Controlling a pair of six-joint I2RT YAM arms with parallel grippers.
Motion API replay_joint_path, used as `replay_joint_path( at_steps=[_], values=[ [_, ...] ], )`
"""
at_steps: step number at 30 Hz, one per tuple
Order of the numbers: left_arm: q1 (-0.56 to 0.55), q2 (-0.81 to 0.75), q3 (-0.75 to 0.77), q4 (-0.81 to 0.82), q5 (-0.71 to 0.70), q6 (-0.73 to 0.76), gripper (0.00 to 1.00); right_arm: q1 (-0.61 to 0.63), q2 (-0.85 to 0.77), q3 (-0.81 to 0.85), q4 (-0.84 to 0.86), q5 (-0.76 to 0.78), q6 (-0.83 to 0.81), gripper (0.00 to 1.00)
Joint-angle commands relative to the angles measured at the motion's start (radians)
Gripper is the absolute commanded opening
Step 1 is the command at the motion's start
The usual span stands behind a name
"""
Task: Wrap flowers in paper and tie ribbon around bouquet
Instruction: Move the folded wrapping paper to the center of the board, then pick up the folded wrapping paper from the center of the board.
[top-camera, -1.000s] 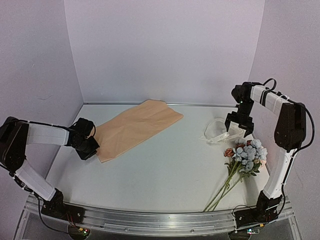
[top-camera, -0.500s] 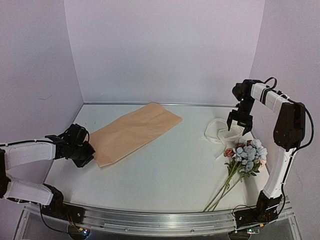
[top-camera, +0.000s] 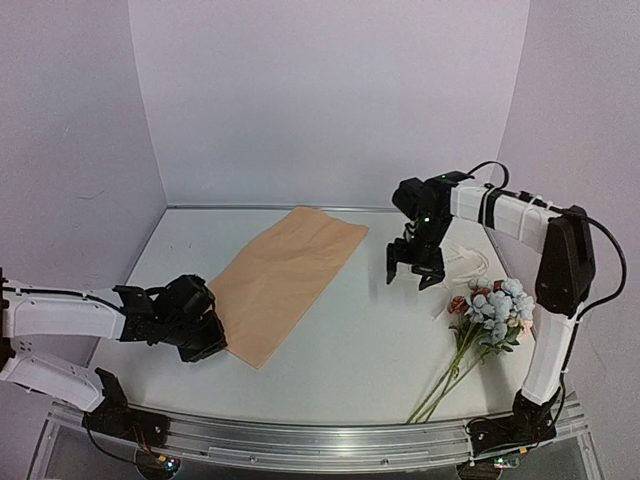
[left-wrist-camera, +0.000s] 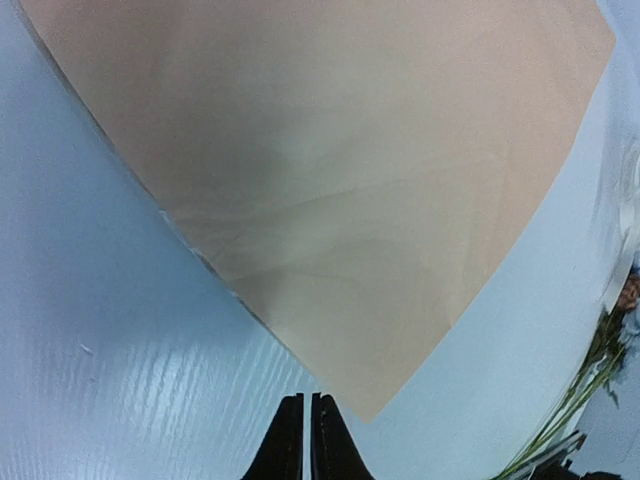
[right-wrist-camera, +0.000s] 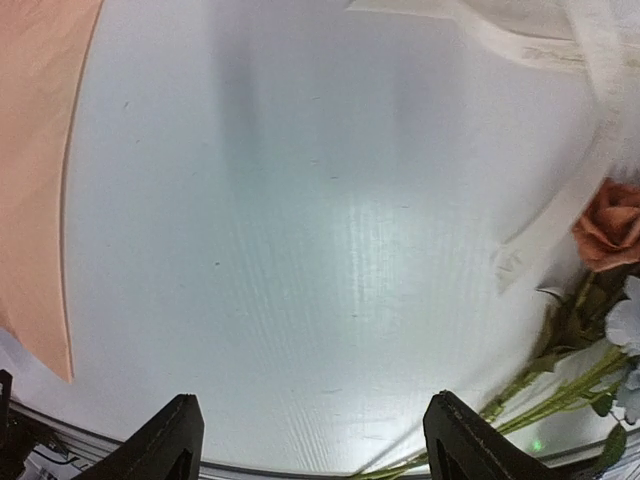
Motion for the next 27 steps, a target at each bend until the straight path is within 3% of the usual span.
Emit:
replay_joint_path(
  at_steps=[1, 4, 6, 12, 16, 27],
  values=[
    [-0.054, 0.012, 0.038, -0.054, 0.008, 0.014, 0.39, 0.097, 0.125, 0.100, 0.084, -0.013, 0.084, 0.78],
    [-0.037, -0.065, 0.095, -0.184, -0.103, 0.034, 0.59, 0.127, 0.193, 0.146, 0.111, -0.024, 0.125, 0.78],
    [0.059, -0.093, 0.120, -0.216, -0.122, 0.107, 0.64, 0.138, 0.224, 0.167, 0.142, -0.037, 0.159, 0.78],
    [0.398, -0.048, 0.191, -0.150, -0.051, 0.414, 0.79, 0.153, 0.277, 0.154, 0.268, -0.083, 0.279, 0.78],
    [0.561, 0.094, 0.233, -0.034, 0.113, 0.571, 0.85, 0.168, 0.301, 0.128, 0.373, -0.113, 0.337, 0.79],
    [0.654, 0.529, 0.539, 0.139, 0.332, 0.833, 0.94, 0.170, 0.390, 0.172, 0.466, -0.130, 0.396, 0.82]
  ],
)
